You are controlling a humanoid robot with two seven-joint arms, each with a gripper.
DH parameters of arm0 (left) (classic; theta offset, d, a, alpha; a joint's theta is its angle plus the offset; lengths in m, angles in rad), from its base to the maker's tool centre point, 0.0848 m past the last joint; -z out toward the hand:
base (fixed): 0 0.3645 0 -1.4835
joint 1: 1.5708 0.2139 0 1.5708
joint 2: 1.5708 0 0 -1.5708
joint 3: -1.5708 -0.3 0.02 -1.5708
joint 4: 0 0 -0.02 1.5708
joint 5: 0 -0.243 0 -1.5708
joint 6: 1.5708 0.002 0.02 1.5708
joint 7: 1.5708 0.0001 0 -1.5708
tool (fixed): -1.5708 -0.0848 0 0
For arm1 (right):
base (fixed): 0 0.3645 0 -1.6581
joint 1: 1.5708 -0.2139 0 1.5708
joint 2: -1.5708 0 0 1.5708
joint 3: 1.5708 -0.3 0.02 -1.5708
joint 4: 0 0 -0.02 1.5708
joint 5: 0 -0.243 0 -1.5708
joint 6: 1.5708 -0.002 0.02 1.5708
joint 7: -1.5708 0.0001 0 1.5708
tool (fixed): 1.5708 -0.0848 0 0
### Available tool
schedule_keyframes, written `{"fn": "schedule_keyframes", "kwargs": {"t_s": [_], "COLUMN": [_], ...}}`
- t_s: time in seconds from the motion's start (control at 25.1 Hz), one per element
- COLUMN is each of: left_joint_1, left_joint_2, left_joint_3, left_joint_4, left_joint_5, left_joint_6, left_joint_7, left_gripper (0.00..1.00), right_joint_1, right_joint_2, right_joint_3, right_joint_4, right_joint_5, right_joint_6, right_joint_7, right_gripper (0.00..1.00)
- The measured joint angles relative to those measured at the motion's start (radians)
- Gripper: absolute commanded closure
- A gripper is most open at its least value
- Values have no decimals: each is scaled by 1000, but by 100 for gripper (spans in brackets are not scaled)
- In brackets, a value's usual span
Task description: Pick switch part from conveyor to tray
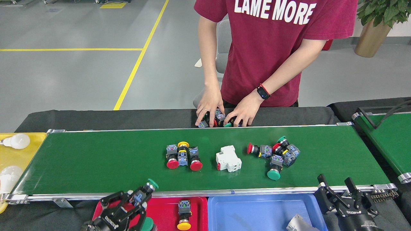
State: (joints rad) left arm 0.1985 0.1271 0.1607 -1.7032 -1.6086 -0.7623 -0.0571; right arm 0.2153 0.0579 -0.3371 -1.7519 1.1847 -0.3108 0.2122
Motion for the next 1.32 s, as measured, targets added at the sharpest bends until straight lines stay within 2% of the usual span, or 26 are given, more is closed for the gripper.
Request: {"fn": "schedule_keyframes", "kwargs": {"t_s": [0.04, 0.24, 0.48, 0.56, 0.64, 0.68, 0.76, 0.88, 1.0, 1.32], "left_joint_1": [1, 2, 58, 60, 51, 46, 45, 55, 57, 49], "left_joint_2": [-1, -5, -10, -37, -104, -130, -140, -140, -140, -140], "left_joint_3": [13, 74, 143, 200, 268, 292, 317, 325, 311, 220], "left_joint_4": [-4, -29, -56, -57, -57, -57, -57, -52, -53, -54], "left_joint_5": [0, 22, 102, 112, 114, 114, 114, 114, 114, 101], "left_joint_6": [-5, -14, -18, 33, 155, 229, 347, 421, 437, 357], "left_joint_7": [-1, -4, -4, -2, 1, 2, 4, 4, 5, 1], "left_gripper": [0, 0, 0, 0, 0, 0, 0, 0, 0, 0], "right_joint_1": [19, 36, -5, -17, -18, -20, -21, -5, 8, 32], "right_joint_2": [0, -11, 7, 52, 81, 83, 82, 56, 10, 7], "right_joint_3": [7, 13, 13, 13, 16, 26, 78, 186, 205, 229], "right_joint_4": [0, -1, -1, -1, -1, 0, 0, 1, 1, 0], "right_joint_5": [10, 133, 152, 152, 152, 152, 155, 155, 155, 155], "right_joint_6": [-11, -34, -40, -17, 18, 55, 142, 220, 238, 222], "right_joint_7": [-1, -106, -277, -307, -320, -323, -326, -260, -218, -202], "right_gripper": [9, 9, 8, 8, 8, 8, 7, 6, 5, 4]}}
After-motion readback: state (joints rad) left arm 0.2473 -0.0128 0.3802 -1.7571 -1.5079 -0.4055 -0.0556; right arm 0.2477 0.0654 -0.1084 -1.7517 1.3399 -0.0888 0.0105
